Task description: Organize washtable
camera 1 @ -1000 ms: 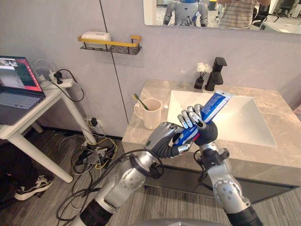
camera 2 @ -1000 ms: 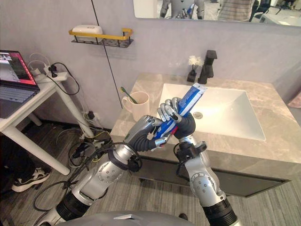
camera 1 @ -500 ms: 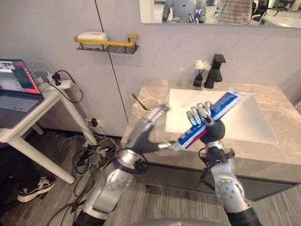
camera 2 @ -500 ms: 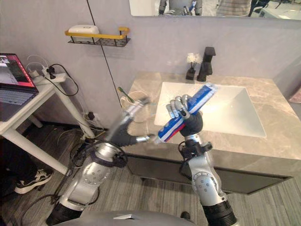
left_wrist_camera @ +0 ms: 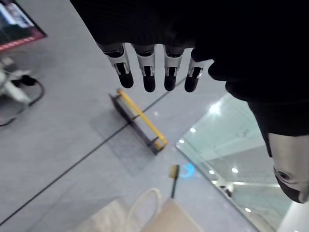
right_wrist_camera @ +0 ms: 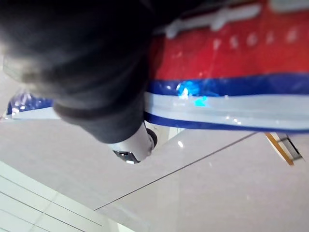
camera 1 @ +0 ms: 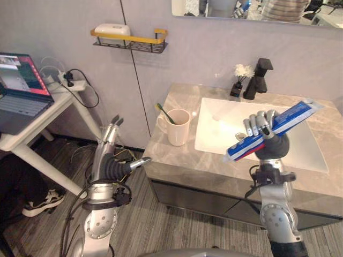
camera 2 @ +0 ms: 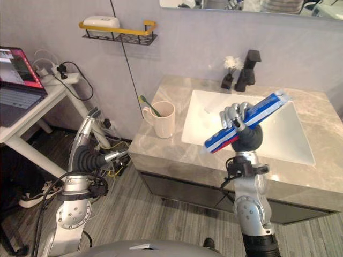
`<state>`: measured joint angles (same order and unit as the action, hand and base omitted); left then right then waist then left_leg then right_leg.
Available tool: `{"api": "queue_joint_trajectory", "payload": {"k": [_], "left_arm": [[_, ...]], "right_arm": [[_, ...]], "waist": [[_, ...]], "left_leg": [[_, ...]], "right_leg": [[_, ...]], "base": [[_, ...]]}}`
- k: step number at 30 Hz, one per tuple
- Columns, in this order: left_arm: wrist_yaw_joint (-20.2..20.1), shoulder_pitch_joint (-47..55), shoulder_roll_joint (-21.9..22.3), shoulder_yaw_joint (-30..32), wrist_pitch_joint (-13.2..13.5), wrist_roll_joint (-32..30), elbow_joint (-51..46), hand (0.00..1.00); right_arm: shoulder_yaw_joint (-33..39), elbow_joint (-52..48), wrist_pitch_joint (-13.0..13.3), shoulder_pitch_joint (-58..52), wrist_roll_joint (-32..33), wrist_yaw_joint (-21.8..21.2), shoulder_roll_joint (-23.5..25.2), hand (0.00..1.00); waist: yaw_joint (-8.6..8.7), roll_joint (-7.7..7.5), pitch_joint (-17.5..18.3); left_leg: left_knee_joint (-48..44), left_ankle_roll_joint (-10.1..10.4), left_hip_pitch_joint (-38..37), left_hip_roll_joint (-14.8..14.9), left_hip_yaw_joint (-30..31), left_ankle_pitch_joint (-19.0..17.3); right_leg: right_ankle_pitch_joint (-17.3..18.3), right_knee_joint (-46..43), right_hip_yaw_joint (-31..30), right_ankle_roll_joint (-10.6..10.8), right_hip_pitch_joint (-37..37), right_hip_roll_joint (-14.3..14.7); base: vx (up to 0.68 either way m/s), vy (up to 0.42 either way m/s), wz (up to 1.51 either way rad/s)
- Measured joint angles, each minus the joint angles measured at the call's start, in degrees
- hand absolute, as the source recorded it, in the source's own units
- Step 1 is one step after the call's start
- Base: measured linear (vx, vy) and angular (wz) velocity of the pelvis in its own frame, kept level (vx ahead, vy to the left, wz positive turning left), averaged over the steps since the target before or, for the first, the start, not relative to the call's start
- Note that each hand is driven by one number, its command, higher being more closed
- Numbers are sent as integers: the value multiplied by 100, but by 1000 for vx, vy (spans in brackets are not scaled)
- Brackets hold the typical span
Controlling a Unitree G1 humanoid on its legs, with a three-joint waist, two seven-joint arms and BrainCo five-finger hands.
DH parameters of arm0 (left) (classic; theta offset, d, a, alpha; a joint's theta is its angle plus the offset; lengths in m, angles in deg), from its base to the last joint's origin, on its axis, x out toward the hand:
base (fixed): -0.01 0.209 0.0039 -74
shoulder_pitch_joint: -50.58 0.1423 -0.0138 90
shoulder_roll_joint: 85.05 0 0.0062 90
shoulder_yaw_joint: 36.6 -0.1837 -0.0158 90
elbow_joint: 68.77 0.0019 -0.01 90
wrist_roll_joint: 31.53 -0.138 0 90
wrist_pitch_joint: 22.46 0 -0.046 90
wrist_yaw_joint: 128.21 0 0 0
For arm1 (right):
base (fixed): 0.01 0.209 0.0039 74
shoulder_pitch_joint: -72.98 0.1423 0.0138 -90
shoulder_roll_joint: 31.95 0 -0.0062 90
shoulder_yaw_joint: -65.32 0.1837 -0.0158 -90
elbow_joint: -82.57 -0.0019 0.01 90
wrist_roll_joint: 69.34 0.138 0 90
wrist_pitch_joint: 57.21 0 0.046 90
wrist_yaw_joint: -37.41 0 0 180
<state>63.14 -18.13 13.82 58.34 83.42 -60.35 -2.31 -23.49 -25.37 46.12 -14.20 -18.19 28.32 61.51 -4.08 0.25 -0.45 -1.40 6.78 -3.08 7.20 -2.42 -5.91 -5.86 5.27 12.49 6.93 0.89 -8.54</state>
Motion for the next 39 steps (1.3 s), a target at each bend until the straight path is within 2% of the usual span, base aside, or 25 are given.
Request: {"api": "queue_joint_trajectory", "payload": {"k": [4, 5, 7, 10, 13, 15, 20, 27, 32, 39], "left_arm": [[-71, -61, 83, -13, -75, 326, 1065, 0], [-70, -87, 158, -18, -160, 389, 1611, 0], [-58, -98, 222, -24, -211, 402, 1968, 0], [-37, -112, 370, -30, -354, 750, 2738, 0], [104, -106, 459, 13, -461, 993, 3090, 0], [114, -138, 480, 28, -482, 996, 3348, 0], [110, -144, 496, 114, -569, 1032, 4099, 0], [44, -298, 477, 71, -721, 1052, 5105, 0], [18, -327, 467, 69, -737, 1053, 5295, 0], [-69, -337, 437, 71, -833, 1053, 5621, 0]], "right_arm": [[149, 682, 119, 1037, -760, 491, -170, 100], [93, 983, 128, 1603, -1228, 785, -308, 100], [67, 1154, 147, 1979, -1441, 946, -351, 100], [-22, 1437, 161, 2782, -1922, 1369, -545, 100], [-245, 1697, 156, 3290, -2139, 1565, -637, 100], [-408, 1839, 148, 3484, -2162, 1608, -699, 100], [-869, 2086, 97, 3955, -2609, 1646, -743, 100], [-1248, 2088, 88, 4322, -2823, 1551, -752, 100], [-1293, 2088, -18, 4320, -2821, 1493, -751, 100], [-1482, 2086, -32, 4162, -2821, 1267, -751, 100]], "waist": [[-128, -10, -20], [-161, -29, -66], [-194, -41, -99], [-289, -81, -120], [-377, -82, -123], [-440, -82, -123], [-462, -111, -142], [-517, -290, -270], [-586, -332, -304], [-583, -348, -313]], "left_leg": [[8, 3, 55, 0, 73, 18], [22, 11, 78, -2, 129, 50], [29, 11, 80, -2, 145, 83], [59, 11, 188, -8, 233, 135], [115, 10, 194, -9, 270, 166], [123, 10, 192, -11, 270, 166], [110, 5, 224, -11, 294, 171], [31, 7, 282, -4, 324, 171], [17, 7, 304, -3, 346, 171], [13, 7, 325, -2, 359, 171]], "right_leg": [[0, 0, 78, 0, -3, -4], [0, 0, 114, 0, -4, -7], [0, 0, 143, 0, -10, -8], [-1, -1, 249, 0, -67, -21], [-1, -1, 274, 0, -77, -23], [-1, -1, 275, 0, -78, -26], [-1, 0, 297, 0, -85, -29], [-3, 0, 304, -3, -92, -23], [-4, 0, 312, -4, -93, -21], [-4, 0, 323, -4, -106, -19]], "base": [[-2, -4, 11], [-3, -7, 15], [-2, -7, 11], [1, -6, 16], [16, -1, 10], [0, 0, 0], [-2, -1, 1], [-2, -1, 1], [2, 0, 1], [2, 0, 0]]}}
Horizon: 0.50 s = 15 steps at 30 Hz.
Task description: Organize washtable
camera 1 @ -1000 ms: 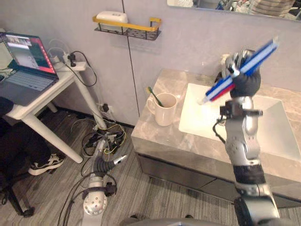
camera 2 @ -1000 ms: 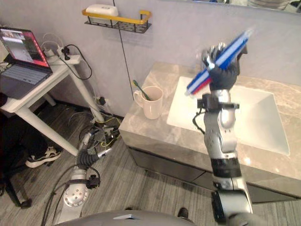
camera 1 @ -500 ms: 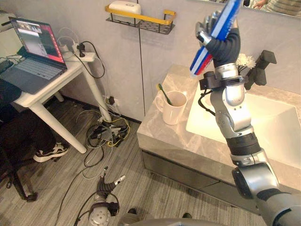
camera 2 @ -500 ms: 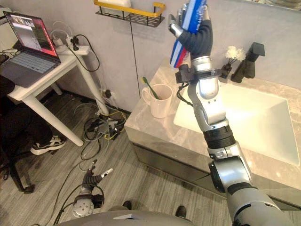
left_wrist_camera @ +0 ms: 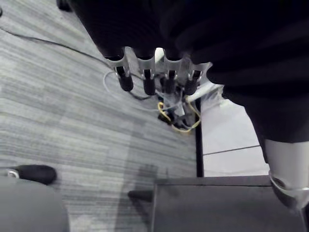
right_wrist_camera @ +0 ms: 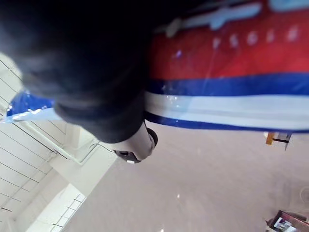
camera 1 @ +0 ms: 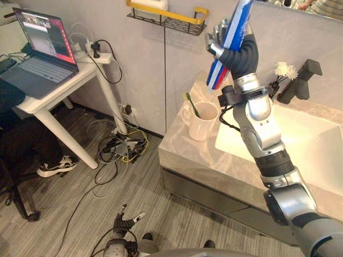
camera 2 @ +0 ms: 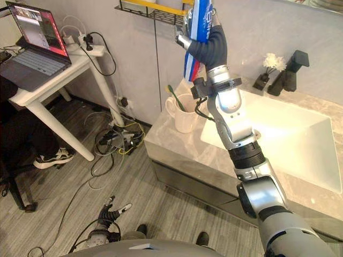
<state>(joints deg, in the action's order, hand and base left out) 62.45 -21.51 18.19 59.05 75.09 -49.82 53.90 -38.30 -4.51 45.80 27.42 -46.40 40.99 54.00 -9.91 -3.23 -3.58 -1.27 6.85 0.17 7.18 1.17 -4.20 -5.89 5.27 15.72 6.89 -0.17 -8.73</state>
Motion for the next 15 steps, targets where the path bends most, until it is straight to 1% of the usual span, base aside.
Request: {"api": "queue_joint_trajectory", "payload": {"k": [2, 4, 8, 11, 15], "left_arm": [[1, -13, -14, 0, -2, 0, 34, 0], [4, -13, -56, 2, -3, 1, 94, 0], [4, -12, -103, -2, -5, 3, 100, 0], [4, -12, -114, -5, -5, 3, 106, 0], [3, -12, -122, -8, -5, 14, 119, 0]], "right_arm": [[-16, -4, -8, -141, 0, -42, 1, 100], [-19, -4, -110, -306, 2, -91, 2, 100], [-27, -4, -141, -496, 3, -127, 2, 100], [-54, -4, -216, -578, 6, -144, 2, 100], [-212, -4, -224, -620, 5, -176, 2, 100]], "waist": [[-5, -15, -7], [-4, -48, -26], [-2, -91, -51], [-2, -98, -56], [3, -98, -56]], "left_leg": [[0, 0, 0, 0, 0, 0], [-5, 0, 0, 2, 0, 0], [-8, 0, 0, 4, -2, 0], [-8, 0, -1, 4, -3, 0], [-8, 0, -6, 4, -7, 0]], "right_leg": [[0, 0, 0, 0, 0, 0], [0, 0, -2, 0, 1, 2], [0, 0, -5, 0, 1, 3], [0, 0, -5, 0, 1, 3], [0, 0, -12, 0, 1, 4]], "base": [[0, 0, 0], [0, 0, 0], [0, 0, 0], [0, 0, 0], [0, 0, 0]]}}
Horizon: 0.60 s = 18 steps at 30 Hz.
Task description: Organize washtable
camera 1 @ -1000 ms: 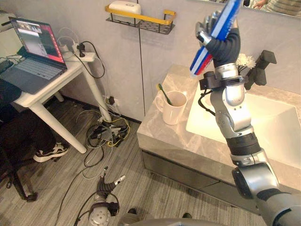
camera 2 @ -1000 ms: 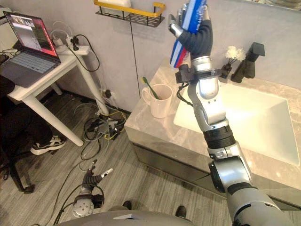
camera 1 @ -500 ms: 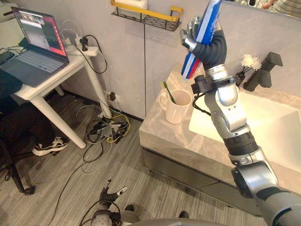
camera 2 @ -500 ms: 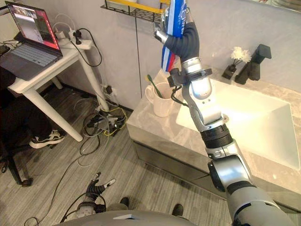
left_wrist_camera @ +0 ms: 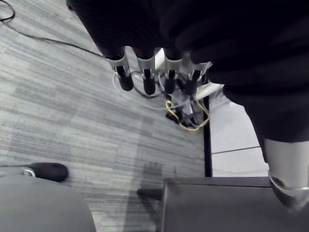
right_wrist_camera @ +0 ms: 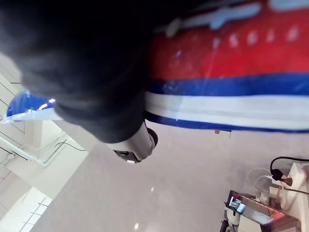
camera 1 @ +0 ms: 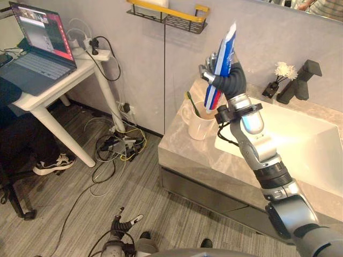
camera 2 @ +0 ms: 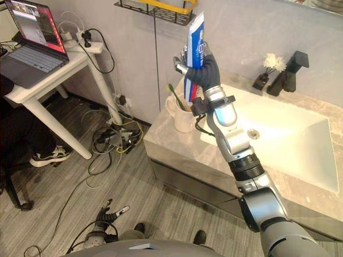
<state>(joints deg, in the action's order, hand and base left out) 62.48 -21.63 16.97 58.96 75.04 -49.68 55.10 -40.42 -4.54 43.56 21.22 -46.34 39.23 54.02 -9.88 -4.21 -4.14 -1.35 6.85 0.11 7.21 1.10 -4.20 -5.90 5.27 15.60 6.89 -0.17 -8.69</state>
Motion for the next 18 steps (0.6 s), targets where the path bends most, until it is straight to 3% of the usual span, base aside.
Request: {"api": "queue_joint_trajectory", "payload": {"k": [18], "left_arm": [[11, 2, -72, -78, 0, 98, 40, 0]], "right_arm": [[-20, 216, -34, -185, -410, 118, 22, 100]], "waist": [[-12, -25, -17]], "left_leg": [[-8, 0, 34, 0, 23, 0]], "right_leg": [[0, 0, 15, 0, -15, 1]], "base": [[0, 0, 0]]}}
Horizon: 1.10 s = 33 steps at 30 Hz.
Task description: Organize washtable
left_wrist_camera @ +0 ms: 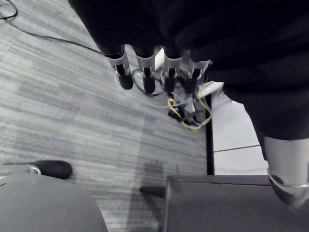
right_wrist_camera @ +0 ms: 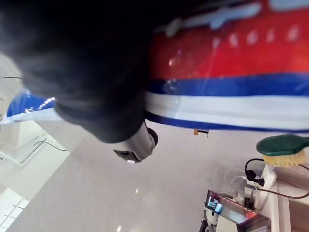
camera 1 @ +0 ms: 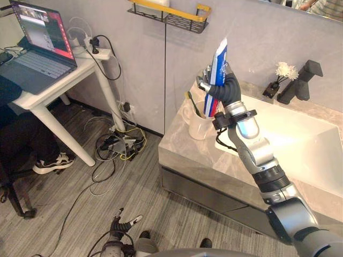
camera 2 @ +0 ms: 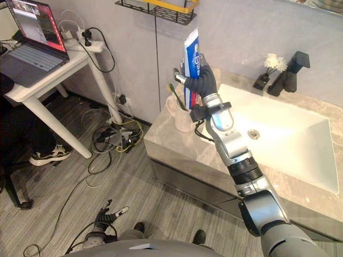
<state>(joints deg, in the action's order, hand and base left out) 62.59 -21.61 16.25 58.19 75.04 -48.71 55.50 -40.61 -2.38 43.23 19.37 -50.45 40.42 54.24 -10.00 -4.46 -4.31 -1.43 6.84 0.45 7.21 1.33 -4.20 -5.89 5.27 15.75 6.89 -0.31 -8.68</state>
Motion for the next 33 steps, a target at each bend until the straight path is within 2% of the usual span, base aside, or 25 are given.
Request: {"api": "queue_joint_trajectory", "payload": {"k": [16, 33], "left_arm": [[1, -16, -2, -20, 1, 0, -3, 0], [2, -16, -14, -27, 0, -2, 11, 0]], "right_arm": [[9, 0, 0, 0, -45, 95, 21, 100], [4, 184, -120, -382, -51, 69, 204, 100]], "waist": [[1, -7, -127], [-1, -1, -179]], "left_leg": [[-10, 0, 11, 0, 3, 0], [-24, 0, 27, 1, 43, 0]], "right_leg": [[0, 0, 0, 0, -8, 1], [0, 0, 0, 0, -9, 6]], "base": [[0, 0, 0], [0, 0, 0]]}}
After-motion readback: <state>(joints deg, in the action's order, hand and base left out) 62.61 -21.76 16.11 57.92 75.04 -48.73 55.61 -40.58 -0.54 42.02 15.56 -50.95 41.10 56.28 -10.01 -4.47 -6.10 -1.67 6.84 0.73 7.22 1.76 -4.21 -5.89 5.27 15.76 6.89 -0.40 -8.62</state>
